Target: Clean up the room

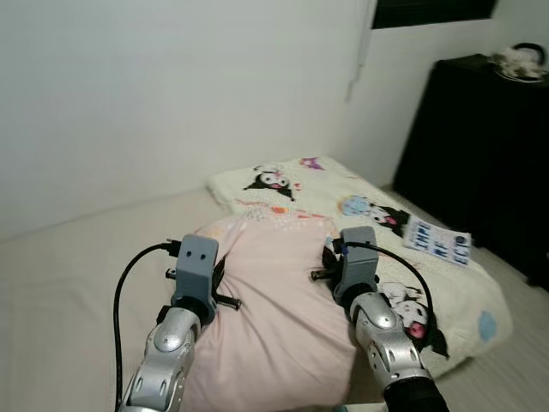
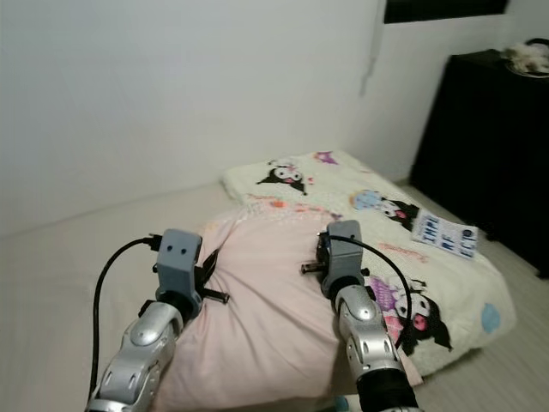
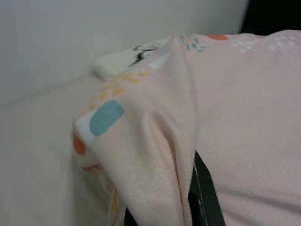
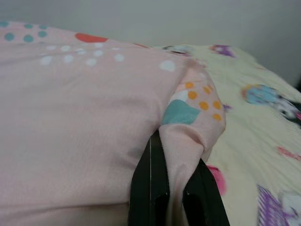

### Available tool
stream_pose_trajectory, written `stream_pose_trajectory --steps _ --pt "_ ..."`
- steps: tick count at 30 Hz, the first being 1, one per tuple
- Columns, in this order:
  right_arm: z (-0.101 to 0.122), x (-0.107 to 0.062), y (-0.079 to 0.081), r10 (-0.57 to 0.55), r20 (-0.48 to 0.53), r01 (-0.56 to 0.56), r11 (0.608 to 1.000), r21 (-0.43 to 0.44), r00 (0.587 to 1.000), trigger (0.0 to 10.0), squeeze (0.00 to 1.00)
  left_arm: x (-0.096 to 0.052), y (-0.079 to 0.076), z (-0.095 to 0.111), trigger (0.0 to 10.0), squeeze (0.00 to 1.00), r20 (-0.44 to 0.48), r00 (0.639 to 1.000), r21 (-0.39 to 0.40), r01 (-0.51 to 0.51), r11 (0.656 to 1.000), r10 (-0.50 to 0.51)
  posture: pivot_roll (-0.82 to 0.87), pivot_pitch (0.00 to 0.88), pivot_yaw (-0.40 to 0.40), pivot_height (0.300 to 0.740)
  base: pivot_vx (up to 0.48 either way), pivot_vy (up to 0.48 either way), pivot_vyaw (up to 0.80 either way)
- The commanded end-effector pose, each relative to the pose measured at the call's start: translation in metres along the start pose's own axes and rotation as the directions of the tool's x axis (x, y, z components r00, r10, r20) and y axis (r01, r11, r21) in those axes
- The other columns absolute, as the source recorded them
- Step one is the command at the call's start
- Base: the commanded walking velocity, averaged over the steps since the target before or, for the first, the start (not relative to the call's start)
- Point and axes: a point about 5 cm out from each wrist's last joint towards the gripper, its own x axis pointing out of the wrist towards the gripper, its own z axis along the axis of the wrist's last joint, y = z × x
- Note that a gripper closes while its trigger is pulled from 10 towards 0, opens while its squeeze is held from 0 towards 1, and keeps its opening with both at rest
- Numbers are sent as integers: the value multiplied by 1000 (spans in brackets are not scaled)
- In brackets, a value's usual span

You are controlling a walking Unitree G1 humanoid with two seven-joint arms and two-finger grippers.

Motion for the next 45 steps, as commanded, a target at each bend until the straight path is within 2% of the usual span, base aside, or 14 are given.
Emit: stream_pose_trajectory --steps 1,10,14,22,31,45 --pt "13 4 6 41 54 -40 999 -35 998 10000 0 -1 7 9 10000 0 53 998 21 -40 999 39 -25 0 0 740 0 0 800" --pt "14 6 12 110 58 -107 993 -57 992 10000 0 -3 10 5 10000 0 37 996 9 -82 997 81 -20 0 -3 740 0 0 800" --pt "14 7 10 97 61 -98 995 8 993 10000 0 -3 9 6 10000 0 35 997 2 -75 997 75 -19 0 -3 740 0 0 0" --pt "15 7 9 64 83 -58 996 -73 994 10000 0 -2 6 8 10000 0 51 997 3 -62 998 62 -21 0 4 740 0 0 0" --pt "14 6 10 75 94 -70 996 -52 993 10000 0 -1 7 9 10000 0 58 997 -12 -56 998 57 -19 0 2 740 0 0 0" --pt "14 6 11 85 101 -80 996 -48 991 10000 0 -1 8 10 10000 0 62 997 -17 -54 998 55 -20 0 1 740 0 316 0"
